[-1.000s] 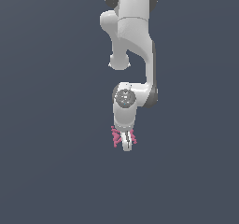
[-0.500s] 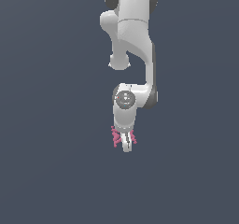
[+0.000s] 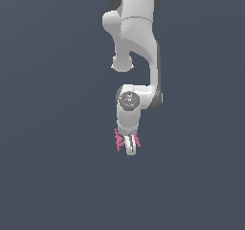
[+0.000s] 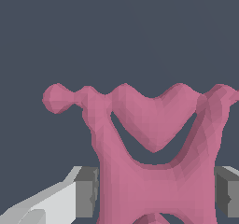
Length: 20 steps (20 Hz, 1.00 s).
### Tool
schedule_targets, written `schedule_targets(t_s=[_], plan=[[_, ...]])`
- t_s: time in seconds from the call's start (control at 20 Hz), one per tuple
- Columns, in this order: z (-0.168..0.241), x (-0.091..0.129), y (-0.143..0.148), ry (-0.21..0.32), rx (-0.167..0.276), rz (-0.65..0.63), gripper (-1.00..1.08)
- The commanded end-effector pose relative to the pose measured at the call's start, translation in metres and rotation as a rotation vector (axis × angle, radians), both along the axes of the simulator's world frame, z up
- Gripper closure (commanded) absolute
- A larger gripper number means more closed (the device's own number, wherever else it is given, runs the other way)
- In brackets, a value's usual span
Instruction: Pick up the object and move it to a goal position.
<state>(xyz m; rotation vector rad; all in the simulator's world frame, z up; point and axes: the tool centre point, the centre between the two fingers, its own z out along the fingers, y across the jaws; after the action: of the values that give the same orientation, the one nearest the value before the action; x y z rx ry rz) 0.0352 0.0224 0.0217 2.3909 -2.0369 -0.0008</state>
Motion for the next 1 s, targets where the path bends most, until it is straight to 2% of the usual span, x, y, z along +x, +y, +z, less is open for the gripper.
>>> schedule_targets(t_s=[0.0, 0.3, 0.95], plan=[[0.009, 0.001, 0.003, -0.001, 0.000, 0.000, 1.08], [0.051, 0.004, 0.015, -0.001, 0.000, 0.000, 1.08], [0.176, 0.016, 0.053, -0.001, -0.001, -0.001, 1.08]])
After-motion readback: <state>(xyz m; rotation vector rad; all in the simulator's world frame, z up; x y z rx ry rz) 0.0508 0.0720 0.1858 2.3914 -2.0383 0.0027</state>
